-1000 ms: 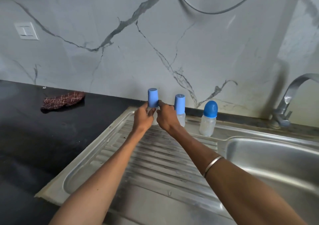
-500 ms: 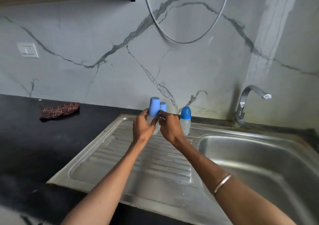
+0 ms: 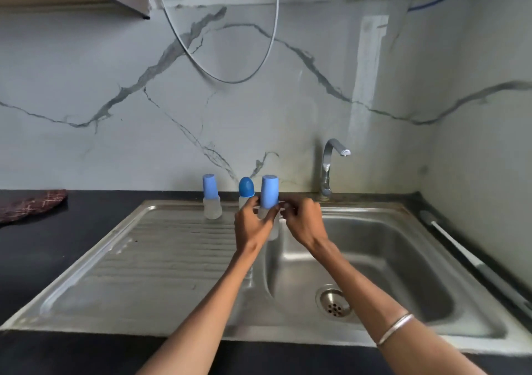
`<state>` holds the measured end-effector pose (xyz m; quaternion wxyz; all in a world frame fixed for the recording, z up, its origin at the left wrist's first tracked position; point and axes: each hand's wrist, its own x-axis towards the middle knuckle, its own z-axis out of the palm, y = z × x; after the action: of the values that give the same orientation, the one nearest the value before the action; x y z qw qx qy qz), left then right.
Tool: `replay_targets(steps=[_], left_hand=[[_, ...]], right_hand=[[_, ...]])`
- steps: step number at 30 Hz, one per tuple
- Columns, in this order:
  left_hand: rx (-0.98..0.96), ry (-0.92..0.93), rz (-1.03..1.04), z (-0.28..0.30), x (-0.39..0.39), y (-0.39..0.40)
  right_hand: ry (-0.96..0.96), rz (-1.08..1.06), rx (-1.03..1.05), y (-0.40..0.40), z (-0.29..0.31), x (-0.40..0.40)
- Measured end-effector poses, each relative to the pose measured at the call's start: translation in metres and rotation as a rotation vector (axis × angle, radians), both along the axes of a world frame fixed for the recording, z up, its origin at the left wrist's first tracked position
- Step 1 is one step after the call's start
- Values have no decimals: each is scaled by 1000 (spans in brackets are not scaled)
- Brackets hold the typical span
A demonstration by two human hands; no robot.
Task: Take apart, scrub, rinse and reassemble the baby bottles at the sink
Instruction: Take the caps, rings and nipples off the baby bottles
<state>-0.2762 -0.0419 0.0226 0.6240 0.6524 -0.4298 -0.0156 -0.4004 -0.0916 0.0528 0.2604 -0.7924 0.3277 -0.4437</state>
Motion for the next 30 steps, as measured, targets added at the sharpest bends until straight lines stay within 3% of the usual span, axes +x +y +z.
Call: replay_targets(steps=[6,13,19,30], left_hand=[[-8,50,-159,-25,-45,-35],[11,76,-169,-42,-48,-64],[46,64,-203,-46,-48,-67],[202,-197,-209,-59,-51,-65]], right_hand=[[-118,-67,124,-28,-27,-46],[-226,-76,213,-58,-43,-55],[-191,-35,276,-64,-46,-54],[-228,-159,365,-65,-59,-55]])
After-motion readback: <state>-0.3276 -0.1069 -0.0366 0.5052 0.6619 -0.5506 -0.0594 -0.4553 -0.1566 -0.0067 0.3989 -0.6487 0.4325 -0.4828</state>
